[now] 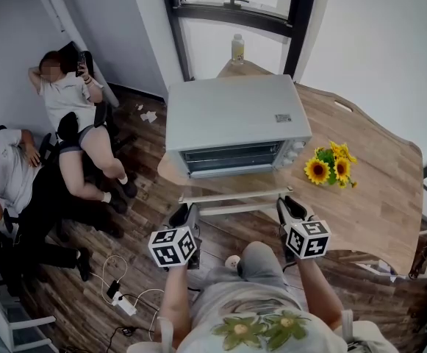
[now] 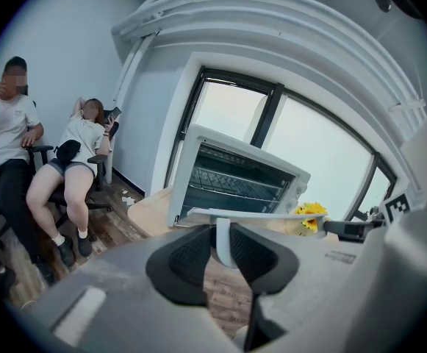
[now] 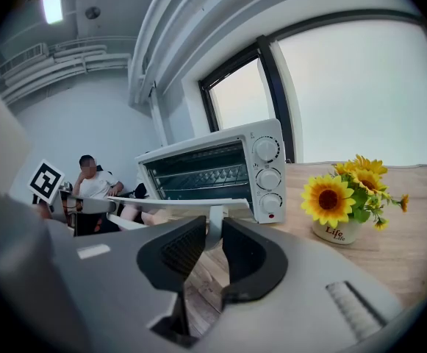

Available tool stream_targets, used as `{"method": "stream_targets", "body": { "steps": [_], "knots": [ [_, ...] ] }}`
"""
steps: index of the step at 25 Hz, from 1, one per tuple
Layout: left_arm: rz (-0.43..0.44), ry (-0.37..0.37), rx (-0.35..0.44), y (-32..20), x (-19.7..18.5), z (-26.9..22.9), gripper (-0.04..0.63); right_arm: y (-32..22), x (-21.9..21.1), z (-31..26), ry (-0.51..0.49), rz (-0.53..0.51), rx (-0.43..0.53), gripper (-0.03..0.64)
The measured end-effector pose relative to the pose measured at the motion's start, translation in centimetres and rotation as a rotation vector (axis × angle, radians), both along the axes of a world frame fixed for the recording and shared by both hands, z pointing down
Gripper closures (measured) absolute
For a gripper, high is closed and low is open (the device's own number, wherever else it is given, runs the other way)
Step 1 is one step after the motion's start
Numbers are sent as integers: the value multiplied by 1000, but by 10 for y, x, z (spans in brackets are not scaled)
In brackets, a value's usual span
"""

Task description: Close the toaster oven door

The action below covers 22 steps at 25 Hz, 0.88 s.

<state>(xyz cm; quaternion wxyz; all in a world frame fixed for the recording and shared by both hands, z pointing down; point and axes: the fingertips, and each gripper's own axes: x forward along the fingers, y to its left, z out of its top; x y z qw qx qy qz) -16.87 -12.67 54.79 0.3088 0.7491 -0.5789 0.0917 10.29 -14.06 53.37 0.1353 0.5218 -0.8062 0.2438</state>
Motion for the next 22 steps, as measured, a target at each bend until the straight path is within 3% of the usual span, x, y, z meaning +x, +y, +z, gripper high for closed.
{"method": "stream_targets", "body": {
  "steps": [22],
  "knots": [
    [-8,26,8,-19,-3,-15,497,-19,-2,-17,-28,-6,14,541]
  ]
}}
